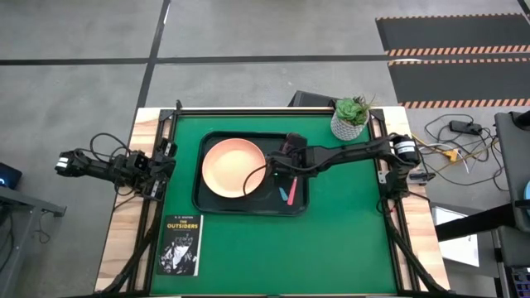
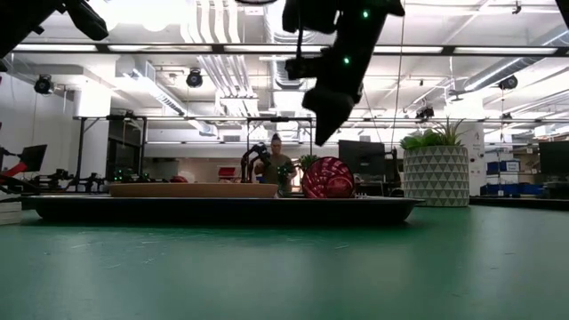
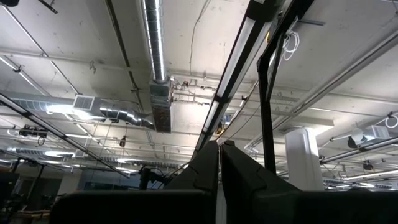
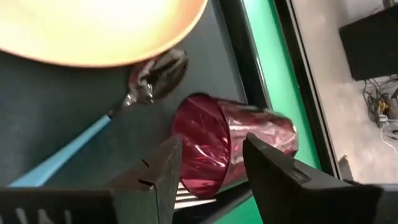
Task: Pick and place plate/cup/fork/spoon on tray
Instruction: Adjust the red cup on the black tray
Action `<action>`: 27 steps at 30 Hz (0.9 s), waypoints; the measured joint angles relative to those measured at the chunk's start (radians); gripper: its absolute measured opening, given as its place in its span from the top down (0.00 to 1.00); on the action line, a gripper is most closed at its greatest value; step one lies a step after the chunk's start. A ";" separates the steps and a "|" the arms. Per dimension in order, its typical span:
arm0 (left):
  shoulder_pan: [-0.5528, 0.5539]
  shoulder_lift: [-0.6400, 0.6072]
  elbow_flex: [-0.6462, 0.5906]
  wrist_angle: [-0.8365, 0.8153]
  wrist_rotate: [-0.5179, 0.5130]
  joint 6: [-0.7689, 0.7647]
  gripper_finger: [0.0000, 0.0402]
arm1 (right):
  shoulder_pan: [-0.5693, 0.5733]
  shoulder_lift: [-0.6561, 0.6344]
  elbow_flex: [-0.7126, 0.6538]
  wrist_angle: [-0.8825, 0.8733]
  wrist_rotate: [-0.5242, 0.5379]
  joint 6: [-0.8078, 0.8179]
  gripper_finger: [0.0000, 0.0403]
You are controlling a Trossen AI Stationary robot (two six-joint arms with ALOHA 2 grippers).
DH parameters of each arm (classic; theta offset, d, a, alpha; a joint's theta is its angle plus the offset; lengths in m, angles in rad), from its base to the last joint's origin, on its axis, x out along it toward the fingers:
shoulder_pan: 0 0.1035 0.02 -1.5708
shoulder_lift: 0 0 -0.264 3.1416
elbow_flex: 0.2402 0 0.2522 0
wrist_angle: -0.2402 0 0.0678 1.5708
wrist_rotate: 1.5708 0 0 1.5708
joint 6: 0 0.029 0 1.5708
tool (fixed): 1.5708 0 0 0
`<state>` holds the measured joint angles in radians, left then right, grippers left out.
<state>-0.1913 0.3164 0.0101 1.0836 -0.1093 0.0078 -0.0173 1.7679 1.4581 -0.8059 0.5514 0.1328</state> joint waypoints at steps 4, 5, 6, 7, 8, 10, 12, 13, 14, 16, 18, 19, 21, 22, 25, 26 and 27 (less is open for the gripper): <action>0.000 0.000 0.000 0.000 0.000 0.000 1.00 | -0.016 0.000 -0.041 0.013 0.009 0.008 0.60; 0.000 0.000 0.000 0.000 0.000 0.000 1.00 | -0.020 0.000 -0.051 0.026 0.019 0.009 0.60; 0.000 0.000 0.000 0.000 0.000 0.000 1.00 | -0.022 0.000 -0.062 0.040 0.032 0.009 0.60; 0.000 0.000 0.000 0.000 0.000 0.000 1.00 | -0.023 0.000 -0.072 0.053 0.045 0.009 0.60; 0.000 0.000 0.000 0.000 0.000 0.000 1.00 | -0.024 0.000 -0.081 0.061 0.059 0.009 0.60; 0.000 0.000 0.000 0.000 0.000 0.000 1.00 | -0.028 0.001 -0.097 0.074 0.078 0.009 0.60; 0.000 0.000 0.000 0.000 0.000 0.000 1.00 | -0.033 0.001 -0.112 0.100 0.080 0.007 0.60; 0.000 0.000 0.000 0.000 0.000 0.000 1.00 | -0.037 0.001 -0.120 0.111 0.080 0.006 0.60; 0.000 0.000 0.000 0.000 0.000 0.000 1.00 | -0.041 0.001 -0.127 0.118 0.080 0.006 0.60; 0.000 0.000 0.000 0.000 0.000 0.000 1.00 | -0.051 0.001 -0.144 0.145 0.080 0.006 0.61; 0.000 0.000 0.000 0.000 0.000 0.000 1.00 | -0.061 0.001 -0.158 0.163 0.080 0.006 0.63; 0.000 0.000 0.000 0.000 0.000 0.000 1.00 | -0.066 0.001 -0.162 0.166 0.080 0.010 0.64; 0.000 0.000 0.000 0.000 0.000 0.000 1.00 | -0.075 0.002 -0.163 0.169 0.080 0.025 0.67; 0.000 0.000 0.000 0.000 0.000 0.000 1.00 | -0.078 0.002 -0.163 0.169 0.080 0.028 0.70; 0.000 0.000 0.000 0.000 -0.001 0.000 1.00 | -0.087 0.002 -0.162 0.169 0.083 0.036 0.78; 0.000 0.000 0.000 0.000 -0.001 0.000 1.00 | -0.088 0.002 -0.161 0.169 0.093 0.038 0.80; 0.000 0.000 0.000 0.000 -0.002 0.000 1.00 | -0.088 0.002 -0.160 0.170 0.100 0.037 0.83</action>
<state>-0.1913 0.3164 0.0101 1.0834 -0.1111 0.0082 -0.1051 1.7695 1.2980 -0.6357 0.6516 0.1700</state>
